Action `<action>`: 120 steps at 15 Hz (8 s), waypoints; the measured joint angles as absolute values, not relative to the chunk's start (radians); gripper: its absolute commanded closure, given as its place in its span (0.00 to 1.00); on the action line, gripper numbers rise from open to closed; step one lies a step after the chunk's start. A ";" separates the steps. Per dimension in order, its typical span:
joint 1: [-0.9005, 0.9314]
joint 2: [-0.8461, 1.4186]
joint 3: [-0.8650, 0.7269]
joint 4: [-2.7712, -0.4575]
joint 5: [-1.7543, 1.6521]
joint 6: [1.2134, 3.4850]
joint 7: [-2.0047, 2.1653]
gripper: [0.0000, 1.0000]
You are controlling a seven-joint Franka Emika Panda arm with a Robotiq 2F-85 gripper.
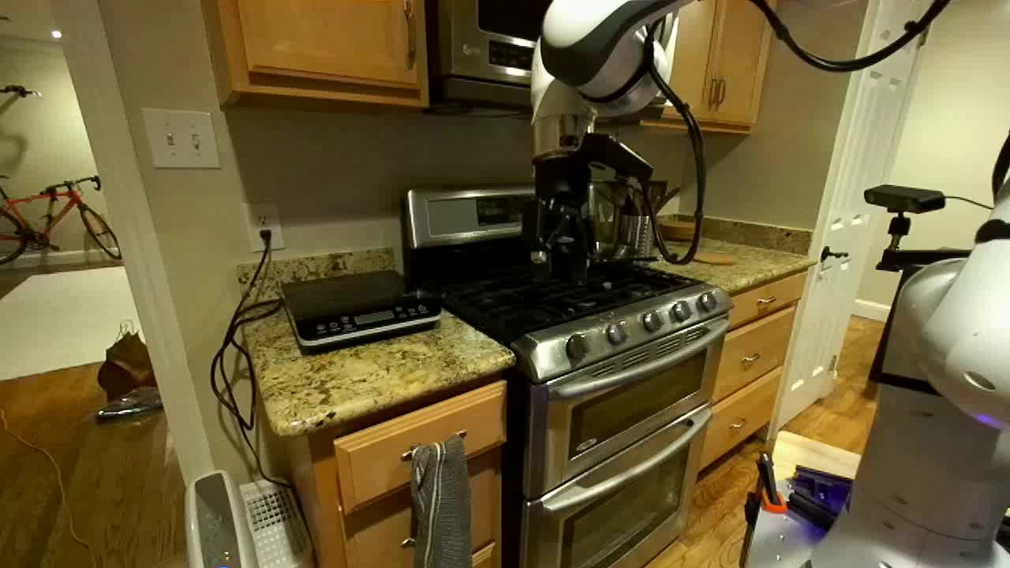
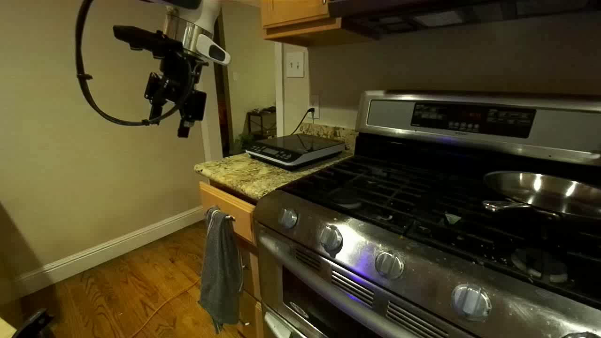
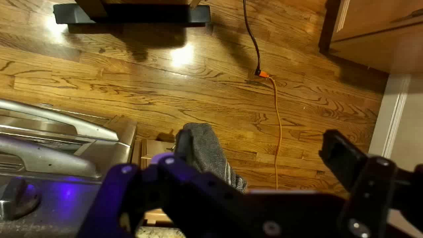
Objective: Open the top drawer.
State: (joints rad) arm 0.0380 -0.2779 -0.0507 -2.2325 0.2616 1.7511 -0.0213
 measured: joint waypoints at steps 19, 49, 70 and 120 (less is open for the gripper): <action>0.084 -0.222 0.100 -2.313 0.169 2.007 -0.065 0.00; 0.187 0.126 0.194 -2.404 -0.082 2.662 -0.443 0.00; 0.190 0.343 0.097 -2.316 -0.606 2.814 -0.137 0.00; 0.350 0.565 -0.134 -2.106 -1.021 2.914 0.062 0.89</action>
State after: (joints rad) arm 0.3498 0.5655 -0.1344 -2.1060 -1.0212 2.9143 0.0621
